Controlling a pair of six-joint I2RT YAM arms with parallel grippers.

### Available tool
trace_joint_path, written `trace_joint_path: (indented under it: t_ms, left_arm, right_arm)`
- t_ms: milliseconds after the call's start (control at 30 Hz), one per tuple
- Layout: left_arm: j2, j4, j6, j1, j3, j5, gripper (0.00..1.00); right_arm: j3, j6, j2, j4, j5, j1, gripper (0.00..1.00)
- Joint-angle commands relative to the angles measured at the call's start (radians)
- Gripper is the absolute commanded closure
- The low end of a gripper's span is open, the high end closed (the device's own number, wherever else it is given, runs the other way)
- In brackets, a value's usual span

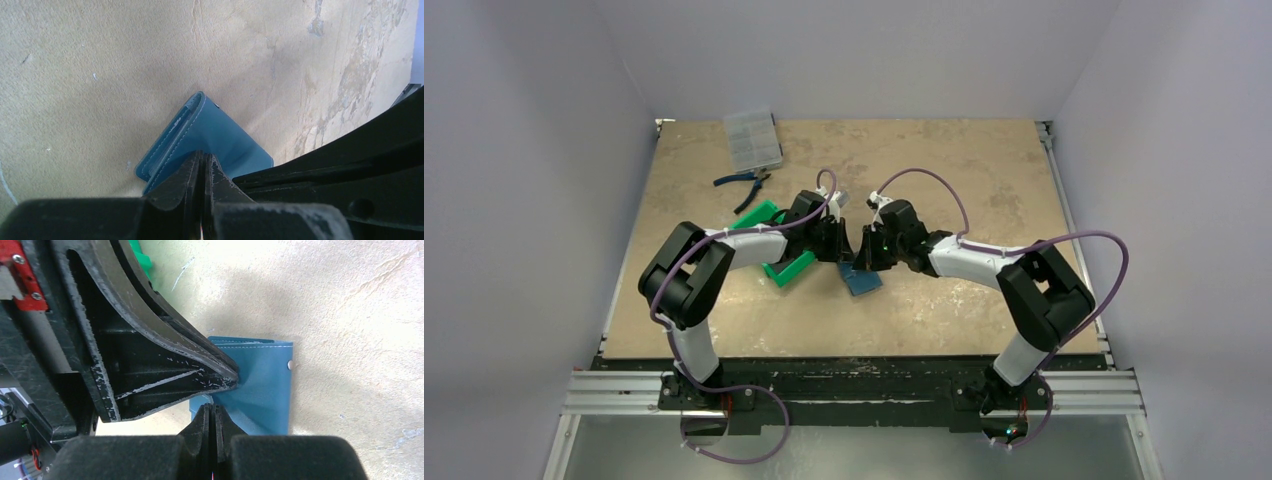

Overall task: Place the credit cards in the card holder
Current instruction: Close the card holder.

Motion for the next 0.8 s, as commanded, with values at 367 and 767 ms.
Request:
trace_joint_path:
  t_ms: [367, 767]
  left_arm:
    - [0.017, -0.046, 0.05, 0.012, -0.002, -0.052, 1.0]
    - [0.016, -0.046, 0.054, 0.013, -0.003, -0.05, 1.0]
  right_arm:
    - [0.023, -0.011, 0.021, -0.058, 0.049, 0.003, 1.0]
    - [0.01, -0.022, 0.068, -0.082, 0.125, 0.027, 1.0]
